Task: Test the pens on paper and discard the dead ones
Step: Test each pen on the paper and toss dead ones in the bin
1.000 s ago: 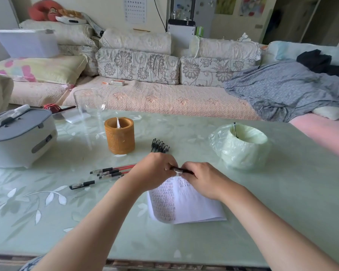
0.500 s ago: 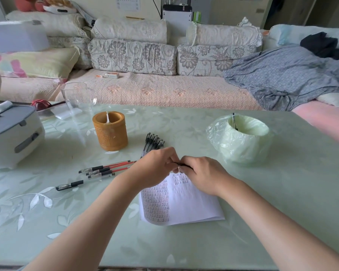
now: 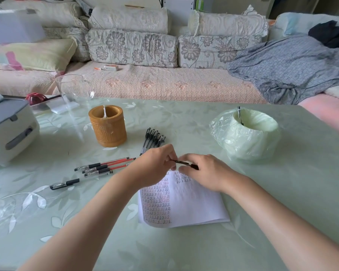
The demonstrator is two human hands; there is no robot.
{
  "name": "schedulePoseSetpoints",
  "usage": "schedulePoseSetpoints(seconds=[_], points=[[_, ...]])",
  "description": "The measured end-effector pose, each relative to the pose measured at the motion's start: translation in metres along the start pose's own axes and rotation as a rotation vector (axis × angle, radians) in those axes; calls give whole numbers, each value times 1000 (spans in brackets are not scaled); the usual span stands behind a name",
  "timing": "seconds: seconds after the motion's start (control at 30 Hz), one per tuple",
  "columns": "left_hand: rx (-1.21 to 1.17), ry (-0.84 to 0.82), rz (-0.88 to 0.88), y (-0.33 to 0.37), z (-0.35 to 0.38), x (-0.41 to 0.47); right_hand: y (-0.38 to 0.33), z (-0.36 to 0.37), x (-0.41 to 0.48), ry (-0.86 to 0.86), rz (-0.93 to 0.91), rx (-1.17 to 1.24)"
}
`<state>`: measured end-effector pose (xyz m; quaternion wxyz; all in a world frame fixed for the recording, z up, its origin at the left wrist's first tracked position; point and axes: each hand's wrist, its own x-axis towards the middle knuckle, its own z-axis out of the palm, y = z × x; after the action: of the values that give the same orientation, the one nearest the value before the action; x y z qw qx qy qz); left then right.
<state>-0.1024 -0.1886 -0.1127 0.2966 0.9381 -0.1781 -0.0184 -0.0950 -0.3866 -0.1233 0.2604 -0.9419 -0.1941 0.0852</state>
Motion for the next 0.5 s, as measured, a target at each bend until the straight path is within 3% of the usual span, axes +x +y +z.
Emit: schedulePoseSetpoints(seconds=[0.13,0.27,0.4,0.5], points=[[180,5,-29,-12,-1,0,16,-5,3,78,128,259],[292,-53,8,-14,1,-3,24,-10,0,176,206,732],[301,-120,53,-11,5,-4,28,-9,-6,84,231,1099],[342,-106,92,-13,8,-4,34,-5,-8,29,217,1184]])
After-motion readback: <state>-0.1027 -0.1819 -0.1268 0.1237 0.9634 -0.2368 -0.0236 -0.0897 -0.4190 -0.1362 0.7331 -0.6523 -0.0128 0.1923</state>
